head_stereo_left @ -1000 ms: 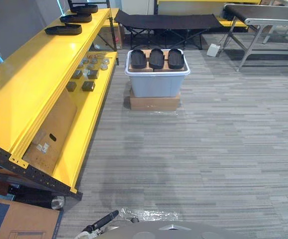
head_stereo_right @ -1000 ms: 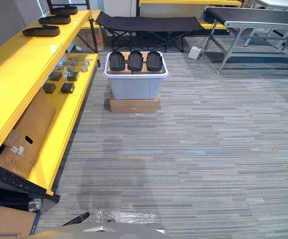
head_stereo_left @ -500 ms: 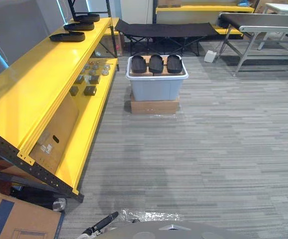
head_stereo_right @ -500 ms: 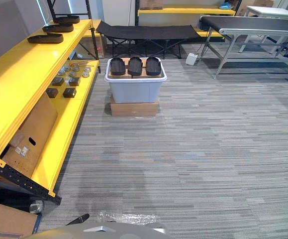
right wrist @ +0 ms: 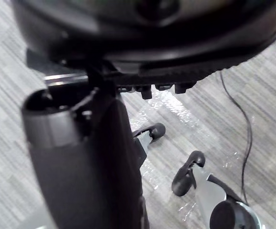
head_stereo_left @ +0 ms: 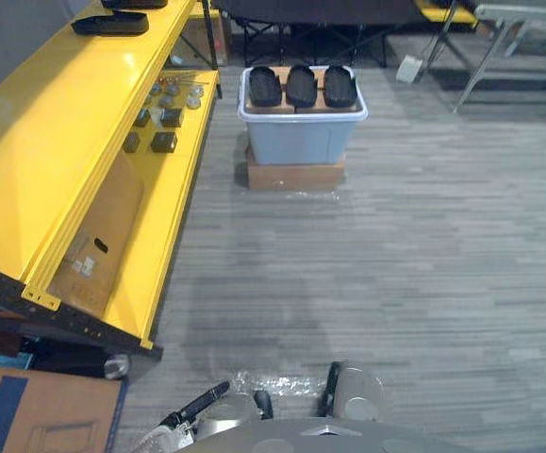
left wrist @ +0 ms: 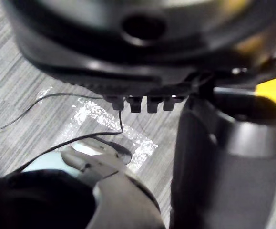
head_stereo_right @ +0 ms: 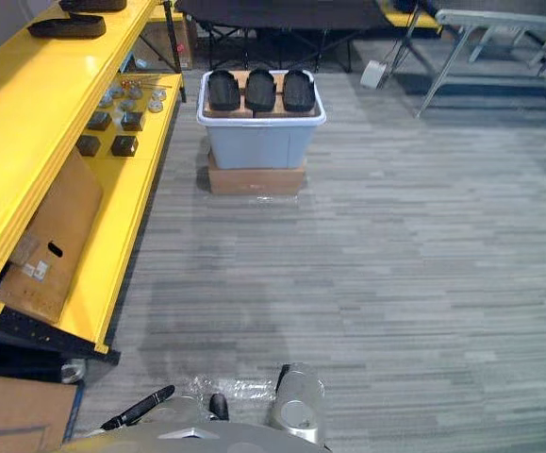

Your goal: Walk over and take three plastic housings, then place them on the shelf

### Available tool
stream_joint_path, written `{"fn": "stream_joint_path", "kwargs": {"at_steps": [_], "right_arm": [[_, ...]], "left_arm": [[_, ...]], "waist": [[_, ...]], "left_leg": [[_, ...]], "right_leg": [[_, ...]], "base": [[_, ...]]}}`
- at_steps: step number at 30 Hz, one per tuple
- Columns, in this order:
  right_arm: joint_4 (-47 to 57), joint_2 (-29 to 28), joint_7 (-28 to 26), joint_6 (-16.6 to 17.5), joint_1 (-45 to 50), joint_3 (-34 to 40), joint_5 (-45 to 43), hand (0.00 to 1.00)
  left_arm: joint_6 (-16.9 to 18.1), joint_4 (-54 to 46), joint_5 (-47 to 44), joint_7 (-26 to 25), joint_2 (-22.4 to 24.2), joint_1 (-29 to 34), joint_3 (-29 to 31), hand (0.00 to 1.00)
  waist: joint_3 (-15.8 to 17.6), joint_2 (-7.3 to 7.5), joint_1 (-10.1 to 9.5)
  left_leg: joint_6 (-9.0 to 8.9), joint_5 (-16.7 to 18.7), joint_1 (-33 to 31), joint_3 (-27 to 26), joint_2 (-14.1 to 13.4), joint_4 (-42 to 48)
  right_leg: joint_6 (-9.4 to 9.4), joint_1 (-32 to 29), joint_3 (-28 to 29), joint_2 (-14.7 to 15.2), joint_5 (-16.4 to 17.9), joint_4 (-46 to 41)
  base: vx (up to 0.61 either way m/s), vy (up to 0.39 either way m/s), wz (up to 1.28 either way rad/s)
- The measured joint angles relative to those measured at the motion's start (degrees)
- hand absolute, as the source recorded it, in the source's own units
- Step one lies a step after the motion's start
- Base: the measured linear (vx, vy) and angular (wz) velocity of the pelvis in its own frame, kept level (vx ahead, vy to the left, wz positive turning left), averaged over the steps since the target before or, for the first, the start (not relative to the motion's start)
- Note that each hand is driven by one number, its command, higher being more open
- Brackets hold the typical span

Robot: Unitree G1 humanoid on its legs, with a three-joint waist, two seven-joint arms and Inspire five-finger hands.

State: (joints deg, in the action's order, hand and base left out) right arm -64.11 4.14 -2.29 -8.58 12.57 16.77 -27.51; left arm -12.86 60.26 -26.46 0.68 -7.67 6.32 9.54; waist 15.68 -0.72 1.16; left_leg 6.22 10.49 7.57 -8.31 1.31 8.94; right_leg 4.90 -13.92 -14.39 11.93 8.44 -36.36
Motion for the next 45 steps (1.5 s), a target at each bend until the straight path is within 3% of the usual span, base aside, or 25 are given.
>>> {"fn": "stream_joint_path", "kwargs": {"at_steps": [3,7,9,10,11,12,13,15,17,20,21,23,24,25,28,29,30,31,32,33,35,37,39,42,45], "right_arm": [[-0.17,-1.85,0.01,0.42,0.74,0.88,-0.46,1.0],[-0.15,-2.91,-0.3,0.37,2.45,1.9,-0.94,1.0],[-0.21,-1.75,-1.17,-0.12,3.33,2.88,-0.9,1.0],[-0.23,-1.63,-1.34,-0.2,3.76,3.01,-0.9,1.0],[-0.67,-0.94,-1.14,-0.19,3.49,3.47,-0.38,1.0],[-1.05,-0.03,-0.96,-0.25,3.31,3.37,0.28,1.0],[-1.4,0.46,-0.83,-0.25,3.31,3.07,0.35,1.0],[-3.91,1.84,-0.39,-0.27,2.95,2.6,2.41,1.0],[-5.05,2.22,0.11,-0.32,2.24,1.9,3.8,1.0],[-6.2,3.6,0.21,-0.34,1.81,1.77,5.27,1.0],[-6.2,4.25,0.3,-0.34,1.81,1.8,5.54,1.0],[-6.17,5.14,0.5,-0.36,1.98,1.62,6.24,1.0],[-6.11,5.49,0.61,-0.51,2.19,0.08,6.68,1.0],[-6.07,5.4,0.58,-0.86,2.14,-1.4,6.69,1.0],[-5.8,5.62,0.49,-1.23,1.78,-4.02,6.84,1.0],[-5.84,5.43,0.4,-1.46,1.9,-4.41,7.17,1.0],[-5.82,5.16,0.12,-1.46,0.78,-4.2,7.05,1.0],[-5.82,5.18,0.18,-1.44,-0.03,-3.8,7.02,1.0],[-5.67,4.92,0.11,-1.02,-0.86,-3.79,6.98,1.0],[-5.49,4.44,-0.05,-0.69,-1.27,-3.7,6.99,1.0],[-5.06,4.18,0.03,-0.64,-1.94,-3.83,7.18,1.0],[-4.59,3.71,0.56,-0.59,-2.1,-3.82,7.85,1.0],[-4.33,2.51,0.6,-0.6,-2.32,-3.05,7.95,1.0],[-3.16,2.21,-0.53,-0.66,-1.81,-1.9,9.2,1.0],[-3.1,1.06,-0.93,-0.74,-1.4,-3.38,9.13,1.0]], "left_arm": [[-0.04,0.03,0.08,-1.26,-0.2,-0.11,2.31,1.0],[0.23,-0.09,0.33,-2.37,0.2,0.5,3.15,1.0],[0.35,-0.19,0.22,-2.48,1.65,1.57,4.64,1.0],[0.38,-0.27,0.0,-2.38,2.05,2.54,4.63,1.0],[0.42,-0.4,-0.31,-1.6,2.18,2.48,5.14,1.0],[0.27,-0.92,-0.52,-0.53,2.41,2.34,5.22,1.0],[0.31,-0.98,-0.58,-0.29,2.73,2.16,5.29,1.0],[1.37,-1.36,-0.98,0.43,3.17,0.81,5.97,1.0],[1.39,-2.56,-0.81,1.51,2.47,0.5,5.8,1.0],[1.51,-6.71,0.12,3.52,3.42,0.69,5.88,1.0],[1.59,-8.19,0.06,3.69,4.27,1.82,6.55,1.0],[1.97,-8.94,-0.34,3.78,5.25,3.43,7.24,1.0],[2.83,-8.41,-1.22,4.08,5.15,4.56,7.48,1.0],[3.39,-8.19,-2.24,4.33,5.04,4.89,7.86,1.0],[4.65,-7.82,-3.19,4.57,4.17,3.42,7.59,1.0],[4.99,-7.05,-4.58,4.53,4.14,3.61,7.49,1.0],[5.07,-5.91,-4.96,4.04,3.9,2.97,6.99,1.0],[5.12,-5.77,-4.9,3.3,3.71,3.13,6.85,1.0],[5.12,-5.73,-4.61,1.67,3.24,3.56,6.0,1.0],[5.32,-5.75,-4.49,0.59,3.02,3.91,4.98,1.0],[5.85,-5.75,-4.42,0.15,2.98,3.66,4.34,1.0],[5.92,-5.74,-3.24,0.15,2.7,2.92,3.72,1.0],[5.94,-5.7,-2.41,0.31,2.87,0.06,2.91,1.0],[5.9,-6.32,-2.98,0.2,4.05,-1.15,4.64,1.0],[5.73,-6.46,-2.71,-0.54,4.33,-0.75,5.14,1.0]], "waist": [[-0.06,1.68,-0.4],[-0.39,2.12,-0.89],[-2.89,-0.18,-0.13],[-4.23,-0.04,-0.07],[-4.68,-1.04,0.0],[-4.96,-1.68,-0.35],[-4.97,-2.18,-0.72],[-3.5,-2.81,-1.1],[-2.44,-1.44,-1.12],[-0.62,-1.55,-4.0],[-0.1,-1.99,-4.72],[0.21,-3.19,-4.91],[0.19,-3.7,-5.98],[0.15,-3.19,-5.93],[-0.22,-1.0,-5.95],[-1.25,0.84,-6.27],[-0.84,1.05,-6.09],[-0.57,1.24,-5.56],[-0.68,1.03,-4.85],[-0.58,1.07,-4.53],[-0.55,1.0,-4.36],[-0.72,0.43,-3.91],[-0.54,-0.49,-3.87],[-0.96,-1.02,-3.85],[-2.6,1.39,-4.12]], "left_leg": [[-2.72,1.62,1.19,0.97,-0.5,0.39],[-5.9,7.95,5.73,2.04,-1.27,3.16],[-8.3,12.04,7.62,3.13,-5.46,5.01],[-8.69,12.3,7.35,3.46,-6.42,6.88],[-9.78,11.94,3.85,3.42,-8.47,15.87],[-12.22,9.39,-1.15,3.12,-10.79,27.66],[-12.68,7.72,-3.69,2.83,-12.17,33.89],[-11.32,7.07,-10.26,1.2,-16.41,50.29],[-10.75,7.42,-13.56,1.14,-15.05,50.97],[-10.47,7.05,-19.18,1.72,-8.35,34.33],[-9.95,2.8,-20.21,3.6,-4.85,18.32],[-10.64,-3.69,-20.16,5.87,-4.67,6.8],[-10.25,-8.63,-18.97,5.05,-5.32,7.57],[-9.88,-9.19,-19.04,3.88,-5.37,8.63],[-5.45,-6.32,-20.36,0.84,-4.27,14.6],[-4.04,-4.2,-19.13,-0.33,-2.06,14.84],[-3.08,-2.17,-17.58,-0.59,-0.78,15.23],[-2.73,-1.64,-16.31,-0.66,-0.57,15.0],[-2.12,-0.8,-12.93,-0.34,0.04,13.3],[-1.56,-0.51,-9.87,-0.09,0.53,11.84],[-1.72,0.19,-5.89,0.51,0.27,10.06],[-2.28,0.55,-3.71,2.26,-0.98,8.2],[-3.96,1.67,-3.19,4.98,-2.84,8.02],[-6.78,6.24,-2.64,7.42,-5.91,12.02],[-10.8,11.72,-1.96,9.79,-7.83,15.93]], "right_leg": [[0.68,1.4,-1.34,-2.2,-3.91,21.98],[-0.6,3.67,-2.73,-2.14,-4.95,21.65],[-3.33,4.95,-4.36,-4.81,-5.92,18.18],[-3.81,5.41,-4.95,-5.7,-6.32,18.41],[-6.36,6.88,-5.99,-7.22,-4.57,18.25],[-7.63,8.31,-6.5,-8.25,-3.57,18.72],[-8.06,9.41,-6.67,-8.87,-3.06,19.39],[-9.02,17.85,-7.01,-11.45,-2.42,24.79],[-9.25,22.31,-6.92,-11.5,-2.23,28.02],[-8.55,26.4,-3.97,-10.72,-1.21,30.71],[-8.21,26.89,-1.87,-10.49,0.93,30.13],[-8.26,27.96,0.96,-12.07,2.32,30.14],[-8.35,29.75,4.39,-12.95,3.49,30.57],[-8.35,30.6,6.15,-12.98,4.0,31.01],[-7.75,30.32,8.72,-10.63,9.01,28.93],[-6.12,30.07,9.98,-8.32,11.16,24.76],[0.44,24.87,9.67,-6.68,11.4,8.39],[3.7,21.79,9.6,-5.7,9.53,1.13],[6.91,16.49,8.98,-3.84,2.5,-11.35],[4.94,13.14,6.62,-1.03,3.18,-18.86],[1.54,10.47,1.27,1.63,6.83,-17.21],[1.19,8.86,-2.1,1.45,7.91,-3.13],[1.31,6.26,0.92,0.67,3.89,15.15],[0.8,4.98,3.63,0.48,-2.36,20.87],[1.24,5.95,3.28,0.34,-6.35,20.0]], "base": [[0.36,-0.081,0.15],[0.38,-0.182,0.12],[0.47,-0.275,0.32],[0.51,-0.275,0.34],[0.64,-0.349,0.17],[0.54,-0.289,0.07],[0.62,-0.319,-0.01],[0.54,-0.231,0.07],[0.33,-0.124,-0.02],[0.27,0.0,-0.5],[0.21,0.108,-0.62],[0.26,0.179,-0.82],[0.38,0.222,-0.98],[0.39,0.165,-0.82],[0.34,0.137,-0.18],[0.42,0.096,-0.12],[0.43,0.092,-0.12],[0.44,0.092,0.02],[0.49,0.128,0.17],[0.41,0.103,0.21],[0.38,0.036,0.23],[0.36,-0.034,0.39],[0.34,-0.121,0.52],[0.33,-0.267,0.37],[0.36,-0.436,0.27]]}}
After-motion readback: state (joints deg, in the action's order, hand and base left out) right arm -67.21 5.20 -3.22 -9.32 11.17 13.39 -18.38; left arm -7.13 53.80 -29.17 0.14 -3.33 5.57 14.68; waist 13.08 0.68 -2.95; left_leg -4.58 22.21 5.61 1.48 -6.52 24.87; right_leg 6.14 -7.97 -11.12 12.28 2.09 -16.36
